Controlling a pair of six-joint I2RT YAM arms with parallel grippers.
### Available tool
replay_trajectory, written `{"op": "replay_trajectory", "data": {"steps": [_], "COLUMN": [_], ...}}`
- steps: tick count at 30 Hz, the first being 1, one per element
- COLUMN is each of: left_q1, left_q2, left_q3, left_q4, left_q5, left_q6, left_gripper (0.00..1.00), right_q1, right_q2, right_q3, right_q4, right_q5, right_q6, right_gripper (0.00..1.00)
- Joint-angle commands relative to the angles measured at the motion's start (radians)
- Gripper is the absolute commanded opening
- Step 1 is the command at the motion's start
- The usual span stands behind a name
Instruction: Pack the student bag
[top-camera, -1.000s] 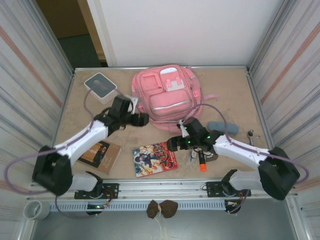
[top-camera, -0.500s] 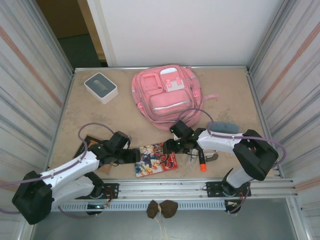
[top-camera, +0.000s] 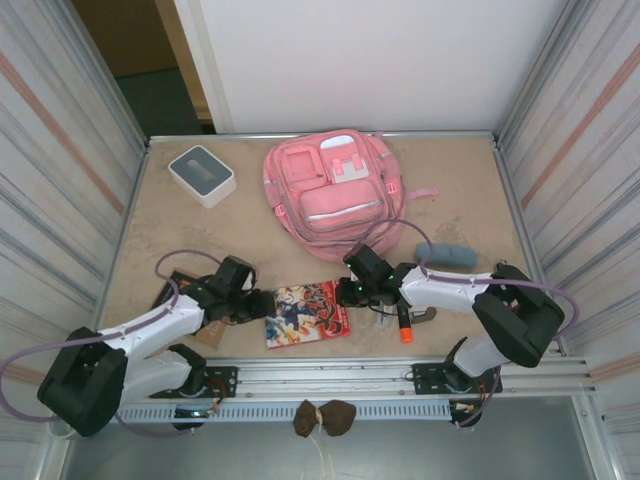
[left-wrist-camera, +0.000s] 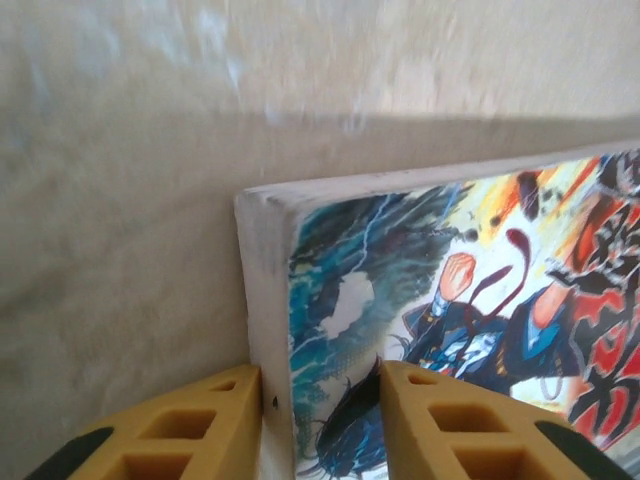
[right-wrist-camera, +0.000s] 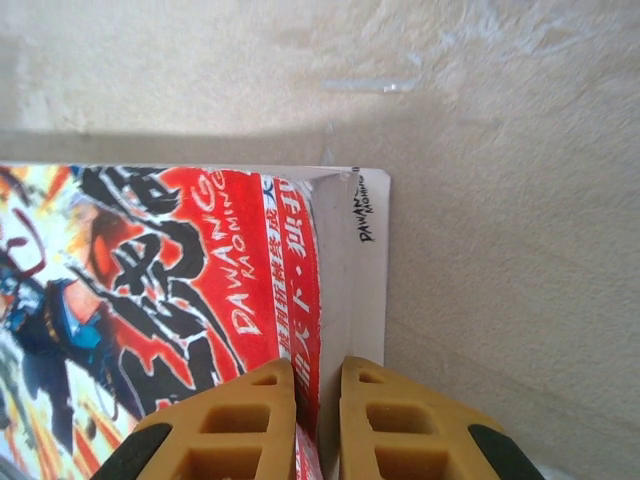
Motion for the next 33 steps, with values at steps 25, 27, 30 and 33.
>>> {"op": "replay_trajectory", "data": {"steps": [25, 27, 30, 33], "left_q1": [0.118, 0.113, 0.102, 0.088], "left_q2": [-0.276, -0.221, -0.133, -0.050], "left_q3": [-0.172, -0.176, -0.164, -0.145], "left_q4": [0.355, 0.427, 0.526, 0.599], "left_q5": [0.200, 0.203, 0.205, 0.188], "left_q6": [-0.348, -0.364, -0.375, -0.377], "left_gripper": [0.93, 0.94, 0.94, 0.94], "right_q1": [0.095, 0.105, 0.115, 0.124], "right_q2": [-0.102, -0.086, -0.069, -0.054], "right_q3": [-0.107, -0.101, -0.100, -0.109], "right_q4": [0.639, 0.650, 0.663, 0.689], "right_q5": [0.371, 0.371, 0.371, 0.369], "right_q6": [0.596, 0.612, 0.637, 0.668], "right_gripper": [0.00, 0.00, 0.00, 0.00]}}
